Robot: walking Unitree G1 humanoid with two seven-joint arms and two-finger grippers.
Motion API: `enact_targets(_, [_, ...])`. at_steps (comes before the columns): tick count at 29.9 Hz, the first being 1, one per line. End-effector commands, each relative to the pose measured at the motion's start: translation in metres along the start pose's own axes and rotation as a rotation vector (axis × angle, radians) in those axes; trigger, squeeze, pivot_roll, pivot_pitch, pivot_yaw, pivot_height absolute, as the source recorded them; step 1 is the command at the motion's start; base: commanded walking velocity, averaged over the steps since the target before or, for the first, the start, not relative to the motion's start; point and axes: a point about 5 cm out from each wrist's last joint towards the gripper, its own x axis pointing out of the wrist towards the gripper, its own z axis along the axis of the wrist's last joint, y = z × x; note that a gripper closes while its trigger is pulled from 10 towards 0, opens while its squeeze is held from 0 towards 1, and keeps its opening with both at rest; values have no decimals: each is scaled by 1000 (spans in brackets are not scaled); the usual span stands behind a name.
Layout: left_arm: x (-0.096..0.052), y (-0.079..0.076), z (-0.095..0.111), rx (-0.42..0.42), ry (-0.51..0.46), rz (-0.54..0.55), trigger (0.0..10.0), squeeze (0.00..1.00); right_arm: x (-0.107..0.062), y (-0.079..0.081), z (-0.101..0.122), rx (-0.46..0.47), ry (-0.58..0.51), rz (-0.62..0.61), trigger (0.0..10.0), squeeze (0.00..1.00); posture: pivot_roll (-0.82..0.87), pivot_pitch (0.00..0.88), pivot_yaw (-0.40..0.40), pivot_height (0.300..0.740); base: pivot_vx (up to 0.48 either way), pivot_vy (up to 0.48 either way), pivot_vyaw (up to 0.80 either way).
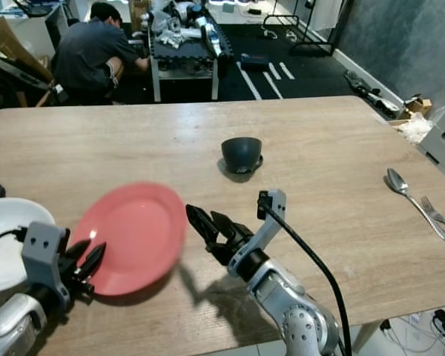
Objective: Setting the table
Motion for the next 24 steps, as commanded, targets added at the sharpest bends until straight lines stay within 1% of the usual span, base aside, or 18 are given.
enact_targets(1, [-5,-2,-28,-33,133,-6,10000,0,-1,1,-2,-1,12,-5,10000,0,103,175,41,740,0,0,0])
enact_targets(4, [-5,-2,-29,-24,137,-9,10000,0,-1,1,-2,0,13,-3,10000,0,103,175,41,740,0,0,0])
enact_targets(6, [0,-9,-29,-20,139,-28,10000,0,3,7,-8,-9,30,-3,10000,0,91,166,38,740,0,0,0])
enact_targets(11, [3,-11,-27,-18,132,-41,10000,0,7,13,-16,-21,61,17,10000,0,91,161,36,740,0,0,0])
enact_targets(13, [6,-11,-25,-18,127,-47,10000,0,10,16,-26,-37,102,17,10000,0,88,158,36,740,0,0,0])
enact_targets(15, [9,-12,-24,-22,120,-51,10000,0,14,13,-37,-37,146,-6,10000,0,85,156,36,740,0,0,0])
enact_targets(16, [9,-12,-24,-22,120,-51,10000,0,14,13,-37,-37,146,-6,10000,0,85,156,36,740,0,0,0])
enact_targets(22, [8,-12,-24,-27,117,-51,10000,0,29,14,-64,17,219,-25,10000,0,87,156,34,740,0,0,0])
enact_targets(23, [8,-12,-24,-27,117,-51,10000,0,29,14,-64,17,219,-25,10000,0,87,156,34,740,0,0,0])
enact_targets(24, [8,-11,-24,-26,118,-49,10000,0,31,15,-69,38,233,-23,9922,0,93,158,30,740,0,0,0])
